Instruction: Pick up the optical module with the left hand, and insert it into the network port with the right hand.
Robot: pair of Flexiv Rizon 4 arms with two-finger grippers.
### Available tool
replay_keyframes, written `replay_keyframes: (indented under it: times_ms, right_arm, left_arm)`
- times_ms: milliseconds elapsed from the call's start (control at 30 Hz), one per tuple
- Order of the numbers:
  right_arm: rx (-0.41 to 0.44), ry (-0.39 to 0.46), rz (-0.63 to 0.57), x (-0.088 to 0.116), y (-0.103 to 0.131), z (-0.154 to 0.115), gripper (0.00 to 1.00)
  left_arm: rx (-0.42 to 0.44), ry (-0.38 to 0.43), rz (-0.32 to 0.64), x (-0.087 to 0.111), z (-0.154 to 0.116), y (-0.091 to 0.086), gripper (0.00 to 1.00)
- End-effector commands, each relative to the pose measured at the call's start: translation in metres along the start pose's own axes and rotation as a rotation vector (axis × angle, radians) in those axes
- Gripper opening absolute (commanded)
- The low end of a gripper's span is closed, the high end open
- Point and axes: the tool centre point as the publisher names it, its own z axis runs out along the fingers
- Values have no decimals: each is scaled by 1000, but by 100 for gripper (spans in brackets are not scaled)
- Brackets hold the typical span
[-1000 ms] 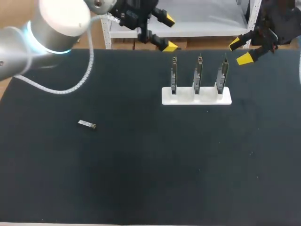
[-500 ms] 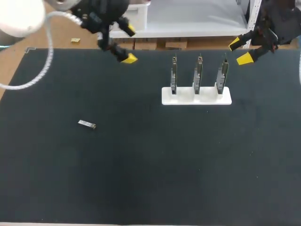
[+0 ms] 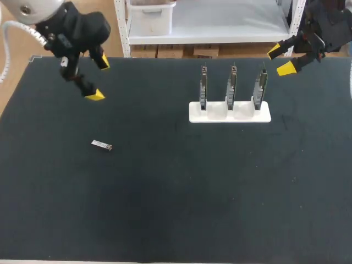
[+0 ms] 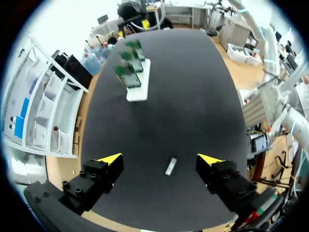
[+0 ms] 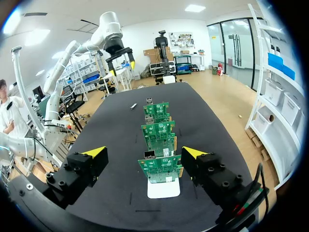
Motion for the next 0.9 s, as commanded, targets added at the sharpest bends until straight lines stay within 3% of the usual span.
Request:
replay_keyframes:
  times_ms: [33, 133, 633, 900]
  right_arm:
    - [2, 0, 0, 0, 0, 0, 100]
    - [2, 0, 0, 0, 0, 0, 100]
    - [2, 0, 0, 0, 0, 0, 100]
    - [2, 0, 0, 0, 0, 0, 100]
  left_arm:
    - [16, 64, 17, 9, 11, 2, 100]
    - [34, 130, 40, 22, 23, 0, 100]
    - [80, 252, 79, 83, 81, -18, 100]
    - [44, 289, 141, 92, 104, -26, 100]
